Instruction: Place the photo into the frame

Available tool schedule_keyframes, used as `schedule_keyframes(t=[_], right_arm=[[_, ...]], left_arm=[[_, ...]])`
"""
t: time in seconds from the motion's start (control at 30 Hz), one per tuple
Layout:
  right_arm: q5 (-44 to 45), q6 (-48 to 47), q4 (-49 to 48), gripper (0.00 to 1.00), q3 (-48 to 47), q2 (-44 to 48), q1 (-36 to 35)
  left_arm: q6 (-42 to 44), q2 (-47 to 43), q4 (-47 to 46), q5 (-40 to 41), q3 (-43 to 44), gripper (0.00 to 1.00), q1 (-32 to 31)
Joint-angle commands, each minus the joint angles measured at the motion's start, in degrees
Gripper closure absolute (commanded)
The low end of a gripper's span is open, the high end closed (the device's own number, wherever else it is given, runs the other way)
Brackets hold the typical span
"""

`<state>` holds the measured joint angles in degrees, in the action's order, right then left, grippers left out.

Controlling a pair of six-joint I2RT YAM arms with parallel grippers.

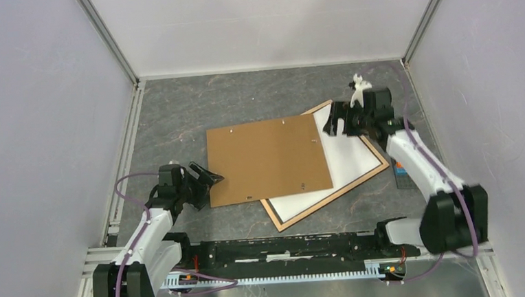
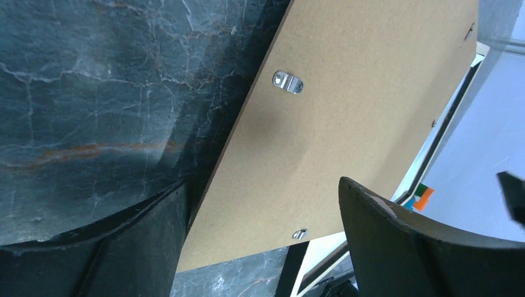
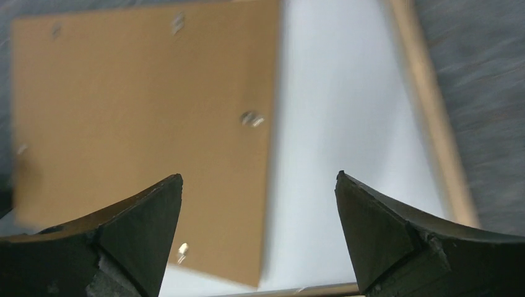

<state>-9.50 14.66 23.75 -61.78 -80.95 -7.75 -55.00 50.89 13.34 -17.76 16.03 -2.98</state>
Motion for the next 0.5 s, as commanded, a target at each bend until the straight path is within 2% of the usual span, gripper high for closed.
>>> schedule_keyframes(t=[0.0, 0.07, 0.13, 0.2, 0.23, 0.3, 0.47], right_arm=[[-16.9, 9.3, -7.3, 0.02, 15.7, 12.7, -4.8], [-19.4, 13.2, -11.1, 0.02, 21.2, 17.3, -6.3], [-18.1, 13.6, -10.3, 0.02, 22.9, 20.7, -6.3], [-15.9, 11.8, -9.2, 0.02, 22.7, 22.5, -6.2], [-15.0, 11.1, -8.5, 0.02, 22.1, 22.9, -6.0], [-11.7, 10.1, -5.9, 0.02, 20.8, 23.3, -5.7], [-6.2, 8.0, -5.3, 0.02, 20.0, 24.5, -4.4]], left_arm=[[-3.9, -1.1, 4.5, -2.9, -3.7, 0.11, -0.3], [-5.5, -2.2, 3.8, -4.7, -4.7, 0.19, -0.4], [-7.0, -3.5, 3.4, -6.0, -5.3, 0.27, -0.4], [-8.2, -5.1, 3.5, -6.9, -5.5, 0.32, -0.5], [-9.1, -6.0, 3.5, -7.5, -5.8, 0.4, -0.5], [-11.0, -7.9, 3.0, -8.8, -6.5, 0.48, -0.6], [-14.7, -13.2, -2.6, -13.6, -9.3, 0.64, -0.9]])
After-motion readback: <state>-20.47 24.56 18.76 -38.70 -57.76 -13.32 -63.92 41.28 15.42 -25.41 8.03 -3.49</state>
